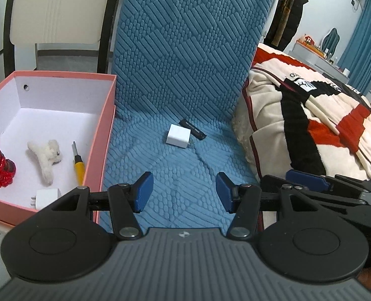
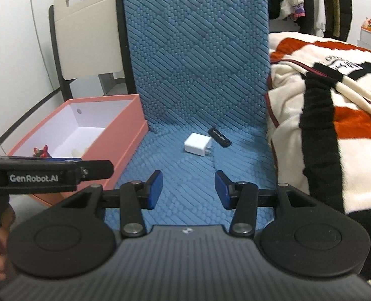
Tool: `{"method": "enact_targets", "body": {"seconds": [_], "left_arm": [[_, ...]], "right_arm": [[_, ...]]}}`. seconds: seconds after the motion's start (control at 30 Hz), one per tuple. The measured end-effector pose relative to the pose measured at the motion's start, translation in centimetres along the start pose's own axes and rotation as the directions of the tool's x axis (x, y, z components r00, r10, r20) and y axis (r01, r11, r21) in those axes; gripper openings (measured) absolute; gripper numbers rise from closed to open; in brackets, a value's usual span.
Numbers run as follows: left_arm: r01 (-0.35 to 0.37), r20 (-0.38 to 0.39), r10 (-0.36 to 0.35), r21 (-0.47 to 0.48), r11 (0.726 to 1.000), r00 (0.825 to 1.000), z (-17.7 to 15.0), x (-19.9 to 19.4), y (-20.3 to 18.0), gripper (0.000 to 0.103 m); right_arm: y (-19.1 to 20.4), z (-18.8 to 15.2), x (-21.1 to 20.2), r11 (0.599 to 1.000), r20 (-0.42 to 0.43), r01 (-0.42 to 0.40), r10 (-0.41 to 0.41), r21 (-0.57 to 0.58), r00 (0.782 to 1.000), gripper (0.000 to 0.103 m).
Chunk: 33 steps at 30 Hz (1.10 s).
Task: Organize rigid objects
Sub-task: 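Withdraw both open tools from the box back toward the chair seat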
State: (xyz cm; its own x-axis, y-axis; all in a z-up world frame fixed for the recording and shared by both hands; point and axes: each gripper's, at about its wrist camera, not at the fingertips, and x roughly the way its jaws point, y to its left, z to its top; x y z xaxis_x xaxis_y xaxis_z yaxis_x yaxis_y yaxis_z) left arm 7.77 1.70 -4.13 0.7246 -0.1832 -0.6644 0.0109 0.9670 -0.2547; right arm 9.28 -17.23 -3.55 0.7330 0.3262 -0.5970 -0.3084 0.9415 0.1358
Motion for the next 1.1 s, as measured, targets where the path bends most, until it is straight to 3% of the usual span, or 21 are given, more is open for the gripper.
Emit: {"method": "enact_targets", "body": {"seconds": [0.53,1.1], "left_arm": [[0.022,-0.016,-0.022,0.015,1.0,1.0,-1.0,1.8,-1.1,0.061],[0.026,-0.016,-0.026,0.021,0.999,1.0,0.2,8.9,0.8,0.061]], "right_arm": [[-3.5,-1.6,-0.9,0.998,0.001,0.033,-0.033,0.06,0.999,0.049],[-4.7,-1.1,1.6,0.995,-0.011,0.067,-0.067,0.079,0.998,0.049]]}}
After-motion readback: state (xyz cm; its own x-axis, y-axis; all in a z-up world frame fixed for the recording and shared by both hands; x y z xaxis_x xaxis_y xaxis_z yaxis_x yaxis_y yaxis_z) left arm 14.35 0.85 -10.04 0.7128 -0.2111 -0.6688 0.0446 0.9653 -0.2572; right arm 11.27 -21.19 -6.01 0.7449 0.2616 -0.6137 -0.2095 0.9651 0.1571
